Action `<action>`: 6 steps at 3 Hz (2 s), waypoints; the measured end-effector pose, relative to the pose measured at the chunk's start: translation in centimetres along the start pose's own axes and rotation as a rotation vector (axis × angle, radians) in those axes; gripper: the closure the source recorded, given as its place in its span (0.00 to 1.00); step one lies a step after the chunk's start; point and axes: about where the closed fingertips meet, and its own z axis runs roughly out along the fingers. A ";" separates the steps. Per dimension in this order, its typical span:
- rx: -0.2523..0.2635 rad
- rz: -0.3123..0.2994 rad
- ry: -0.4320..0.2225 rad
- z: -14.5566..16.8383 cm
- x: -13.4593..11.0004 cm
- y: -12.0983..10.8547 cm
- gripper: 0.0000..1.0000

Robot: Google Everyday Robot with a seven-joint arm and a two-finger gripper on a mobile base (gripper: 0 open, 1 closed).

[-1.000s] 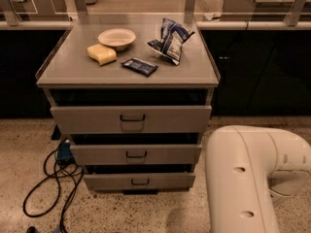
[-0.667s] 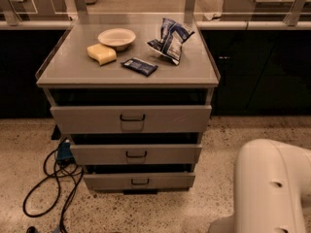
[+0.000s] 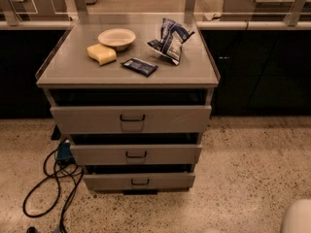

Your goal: Open bottom drawer

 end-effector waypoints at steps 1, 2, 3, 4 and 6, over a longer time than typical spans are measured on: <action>0.031 -0.037 -0.079 -0.2 -1.6 -2.0 0.00; 0.061 -0.048 -0.135 -0.4 -1.8 -3.6 0.00; 0.144 -0.123 -0.230 -1.7 -4.0 -7.4 0.00; 0.232 -0.193 -0.335 -4.2 -7.3 -10.9 0.00; 0.321 -0.234 -0.406 -7.1 -11.0 -13.6 0.00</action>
Offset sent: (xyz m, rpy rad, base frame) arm 0.0636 -0.0055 -0.0043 0.1914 -0.1773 -0.0577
